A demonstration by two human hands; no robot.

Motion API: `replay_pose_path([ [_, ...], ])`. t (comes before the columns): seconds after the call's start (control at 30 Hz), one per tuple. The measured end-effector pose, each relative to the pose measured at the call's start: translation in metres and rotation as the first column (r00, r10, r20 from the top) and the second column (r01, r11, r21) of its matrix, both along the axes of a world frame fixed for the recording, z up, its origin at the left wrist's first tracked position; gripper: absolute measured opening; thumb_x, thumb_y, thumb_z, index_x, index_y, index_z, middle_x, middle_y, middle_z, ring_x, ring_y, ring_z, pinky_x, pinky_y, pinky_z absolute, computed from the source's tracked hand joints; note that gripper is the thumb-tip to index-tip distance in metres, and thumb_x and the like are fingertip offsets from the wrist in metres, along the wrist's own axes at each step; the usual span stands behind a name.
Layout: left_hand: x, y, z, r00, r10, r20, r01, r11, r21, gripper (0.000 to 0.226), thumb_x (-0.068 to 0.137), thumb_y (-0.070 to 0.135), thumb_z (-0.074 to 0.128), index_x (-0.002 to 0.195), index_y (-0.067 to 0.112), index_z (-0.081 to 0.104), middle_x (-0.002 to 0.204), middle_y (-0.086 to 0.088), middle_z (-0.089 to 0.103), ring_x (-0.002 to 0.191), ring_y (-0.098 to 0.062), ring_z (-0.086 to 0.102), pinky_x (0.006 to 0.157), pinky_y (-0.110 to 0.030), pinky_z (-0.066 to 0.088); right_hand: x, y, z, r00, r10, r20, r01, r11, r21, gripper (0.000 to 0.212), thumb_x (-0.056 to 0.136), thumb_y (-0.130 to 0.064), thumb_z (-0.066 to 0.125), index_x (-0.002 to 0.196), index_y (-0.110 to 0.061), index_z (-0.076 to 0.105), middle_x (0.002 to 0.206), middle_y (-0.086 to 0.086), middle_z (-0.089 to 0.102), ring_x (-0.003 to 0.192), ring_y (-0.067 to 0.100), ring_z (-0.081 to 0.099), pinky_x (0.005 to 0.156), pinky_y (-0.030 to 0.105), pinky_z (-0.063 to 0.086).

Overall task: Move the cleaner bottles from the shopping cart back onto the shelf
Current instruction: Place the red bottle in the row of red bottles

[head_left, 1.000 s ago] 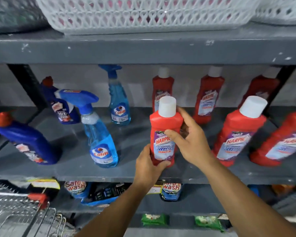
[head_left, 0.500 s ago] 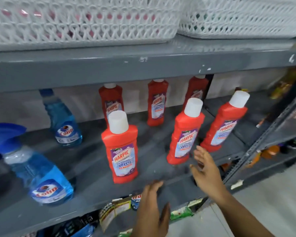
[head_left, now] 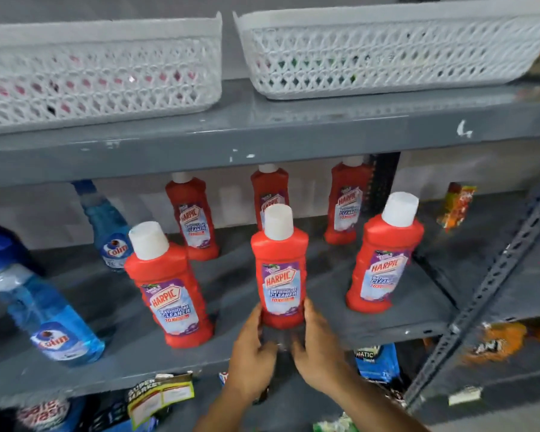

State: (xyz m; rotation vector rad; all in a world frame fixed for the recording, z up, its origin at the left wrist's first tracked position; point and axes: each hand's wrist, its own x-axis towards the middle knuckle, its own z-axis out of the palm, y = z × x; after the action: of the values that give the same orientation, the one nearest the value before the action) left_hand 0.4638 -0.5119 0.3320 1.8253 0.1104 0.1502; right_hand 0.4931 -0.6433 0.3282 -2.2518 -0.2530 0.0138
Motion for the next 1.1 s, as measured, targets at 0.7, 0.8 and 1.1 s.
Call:
replay_pose_path([
  [0.7,0.026,-0.139,0.029,0.979,-0.201,0.024,0.196,0.972,0.128,0.071,0.073,-0.012,0.042,0.136,0.022,0.042,0.131,0.011,0.046,0.117,0.019,0.039,0.102,0.0,0.027,0.018,-0.141,0.0,0.953,-0.265,0.147,0.255,0.963,0.083,0.071,0.066,0.02,0.058,0.132,-0.003,0.047,0.118,0.019,0.059,0.111,0.036,0.056,0.095,0.045,0.045],
  [0.8,-0.011,-0.101,0.017,0.975,0.051,0.217,-0.066,0.996,0.062,0.064,0.067,-0.005,0.041,0.115,0.033,0.057,0.12,0.007,0.062,0.109,0.01,0.056,0.101,-0.02,0.046,-0.012,-0.111,-0.014,0.905,-0.283,0.317,0.3,0.954,-0.006,0.048,0.062,0.011,0.055,0.108,0.003,0.064,0.104,0.013,0.066,0.092,0.044,0.061,0.096,0.029,0.043],
  [1.1,-0.059,0.073,0.012,0.835,0.549,0.045,-0.55,0.827,0.119,0.077,0.072,-0.013,0.04,0.14,0.023,0.029,0.145,-0.004,0.04,0.136,-0.027,0.041,0.115,-0.044,0.033,-0.037,0.072,0.005,0.931,0.342,0.125,-0.357,0.924,0.133,0.064,0.081,0.009,0.057,0.14,-0.007,0.038,0.143,0.007,0.041,0.134,0.013,0.038,0.108,0.012,0.022],
])
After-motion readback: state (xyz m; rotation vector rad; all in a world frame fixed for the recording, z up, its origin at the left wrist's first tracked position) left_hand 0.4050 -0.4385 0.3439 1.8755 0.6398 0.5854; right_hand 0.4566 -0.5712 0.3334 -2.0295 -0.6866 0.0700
